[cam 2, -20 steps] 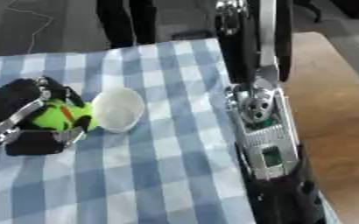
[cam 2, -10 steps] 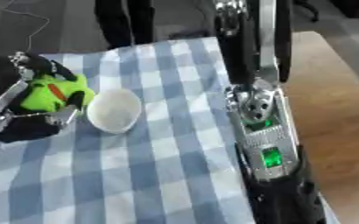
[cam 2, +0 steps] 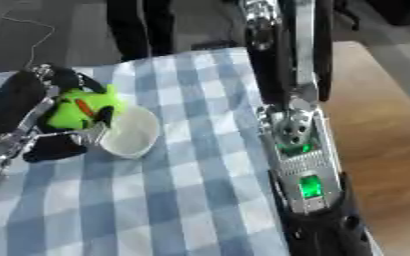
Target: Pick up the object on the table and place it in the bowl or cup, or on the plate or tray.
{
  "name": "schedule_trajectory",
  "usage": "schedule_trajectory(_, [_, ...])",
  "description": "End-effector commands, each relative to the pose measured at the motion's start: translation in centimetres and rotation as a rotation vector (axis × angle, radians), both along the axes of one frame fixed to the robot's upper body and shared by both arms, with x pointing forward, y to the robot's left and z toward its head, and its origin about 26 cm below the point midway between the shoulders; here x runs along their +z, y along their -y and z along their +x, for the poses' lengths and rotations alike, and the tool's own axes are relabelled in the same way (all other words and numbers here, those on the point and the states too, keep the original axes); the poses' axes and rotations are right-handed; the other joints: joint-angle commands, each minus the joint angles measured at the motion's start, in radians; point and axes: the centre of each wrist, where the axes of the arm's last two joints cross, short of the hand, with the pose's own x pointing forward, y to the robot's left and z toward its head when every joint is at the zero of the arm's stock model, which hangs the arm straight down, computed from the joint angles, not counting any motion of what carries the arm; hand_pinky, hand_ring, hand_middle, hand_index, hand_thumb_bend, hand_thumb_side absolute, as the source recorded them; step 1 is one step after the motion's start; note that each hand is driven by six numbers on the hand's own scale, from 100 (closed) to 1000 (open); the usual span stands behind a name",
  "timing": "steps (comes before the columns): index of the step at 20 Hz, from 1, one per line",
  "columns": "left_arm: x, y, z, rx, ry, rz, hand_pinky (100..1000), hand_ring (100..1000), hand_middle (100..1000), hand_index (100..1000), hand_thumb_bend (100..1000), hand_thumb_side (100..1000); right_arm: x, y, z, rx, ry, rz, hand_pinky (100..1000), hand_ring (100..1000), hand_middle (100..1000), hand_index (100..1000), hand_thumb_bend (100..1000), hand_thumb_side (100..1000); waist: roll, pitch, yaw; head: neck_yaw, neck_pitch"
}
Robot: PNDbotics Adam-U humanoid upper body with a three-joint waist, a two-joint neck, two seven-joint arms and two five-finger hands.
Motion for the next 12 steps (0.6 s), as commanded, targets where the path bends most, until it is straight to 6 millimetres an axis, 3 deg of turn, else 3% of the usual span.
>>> schedule_trajectory(1, [-0.1, 0.1, 1.1, -0.004, 0.023, 0.012, 100, 100, 100, 100, 100, 663, 0.6, -0.2, -0.4, 0.015, 0.028, 0.01, 550, 457, 584, 651, 100, 925, -0.001, -0.013, -0.002, 0.016, -0.017])
schedule_trajectory(12, [-1.5, 0.4, 3.8, 0.013, 0.021, 0.037, 100, 100, 100, 100, 100, 662, 0.6, -0.2, -0.4, 0.019, 0.023, 0.008, 551, 457, 584, 652, 100, 924, -0.005, -0.014, -0.002, 0.04, -0.024])
